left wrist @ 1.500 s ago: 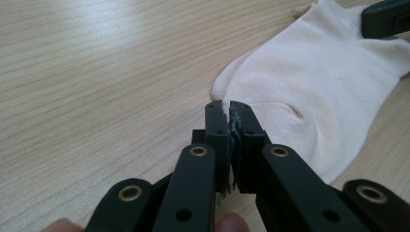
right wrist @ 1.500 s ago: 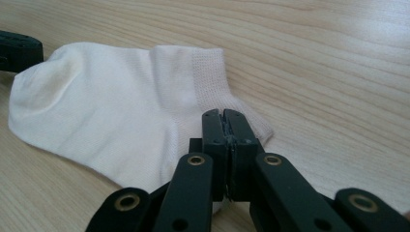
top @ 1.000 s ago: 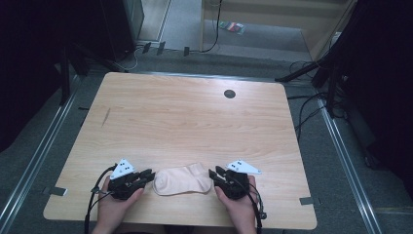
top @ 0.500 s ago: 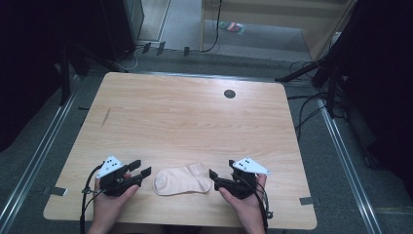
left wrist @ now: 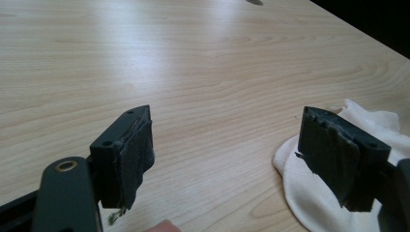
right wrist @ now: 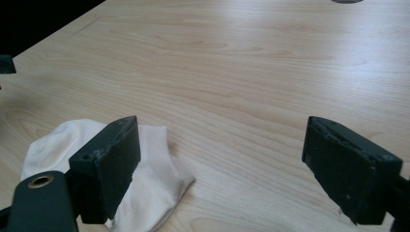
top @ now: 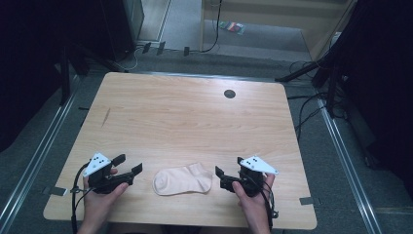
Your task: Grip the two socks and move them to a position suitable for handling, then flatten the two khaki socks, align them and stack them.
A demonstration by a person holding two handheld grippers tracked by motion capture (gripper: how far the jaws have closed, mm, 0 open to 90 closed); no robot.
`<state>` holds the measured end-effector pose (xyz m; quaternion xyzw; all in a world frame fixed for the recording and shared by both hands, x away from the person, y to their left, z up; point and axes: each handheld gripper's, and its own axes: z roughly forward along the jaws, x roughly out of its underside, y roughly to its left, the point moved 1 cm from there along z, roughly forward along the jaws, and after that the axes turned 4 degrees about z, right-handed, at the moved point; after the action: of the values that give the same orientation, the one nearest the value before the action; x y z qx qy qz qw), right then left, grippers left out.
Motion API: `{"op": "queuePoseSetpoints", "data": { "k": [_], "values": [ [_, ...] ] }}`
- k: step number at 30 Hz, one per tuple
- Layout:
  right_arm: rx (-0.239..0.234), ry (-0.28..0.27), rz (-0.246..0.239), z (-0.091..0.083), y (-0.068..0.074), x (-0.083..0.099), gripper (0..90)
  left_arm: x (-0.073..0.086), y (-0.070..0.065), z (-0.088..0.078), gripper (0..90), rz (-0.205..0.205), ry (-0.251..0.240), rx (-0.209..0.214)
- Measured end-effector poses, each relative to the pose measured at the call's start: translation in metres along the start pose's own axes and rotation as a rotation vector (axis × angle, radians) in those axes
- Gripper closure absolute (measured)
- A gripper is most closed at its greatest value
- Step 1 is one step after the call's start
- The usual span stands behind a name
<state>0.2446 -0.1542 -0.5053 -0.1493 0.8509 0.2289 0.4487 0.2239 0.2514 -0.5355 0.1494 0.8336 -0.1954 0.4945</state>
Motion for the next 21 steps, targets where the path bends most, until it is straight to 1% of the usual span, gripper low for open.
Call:
{"op": "queuePoseSetpoints", "data": {
  "k": [3, 10, 14, 20, 21],
  "values": [
    [0.006, -0.010, 0.007, -0.004, -0.005, -0.001, 13.8, -0.001, 0.005, -0.002, 18.1, -0.007, -0.006, -0.015],
    [0.033, -0.041, 0.037, -0.013, -0.020, -0.005, 13.8, -0.002, 0.018, -0.008, 17.3, -0.028, -0.011, -0.041],
    [0.054, -0.054, 0.052, -0.018, -0.031, -0.006, 13.8, -0.002, 0.026, -0.012, 17.3, -0.042, -0.012, -0.058],
    [0.086, -0.079, 0.072, -0.027, -0.045, -0.008, 13.8, -0.002, 0.040, -0.019, 17.2, -0.072, -0.031, -0.091],
    [0.093, -0.081, 0.074, -0.028, -0.048, -0.008, 13.9, -0.002, 0.042, -0.020, 16.9, -0.071, -0.031, -0.097]
  ]
}}
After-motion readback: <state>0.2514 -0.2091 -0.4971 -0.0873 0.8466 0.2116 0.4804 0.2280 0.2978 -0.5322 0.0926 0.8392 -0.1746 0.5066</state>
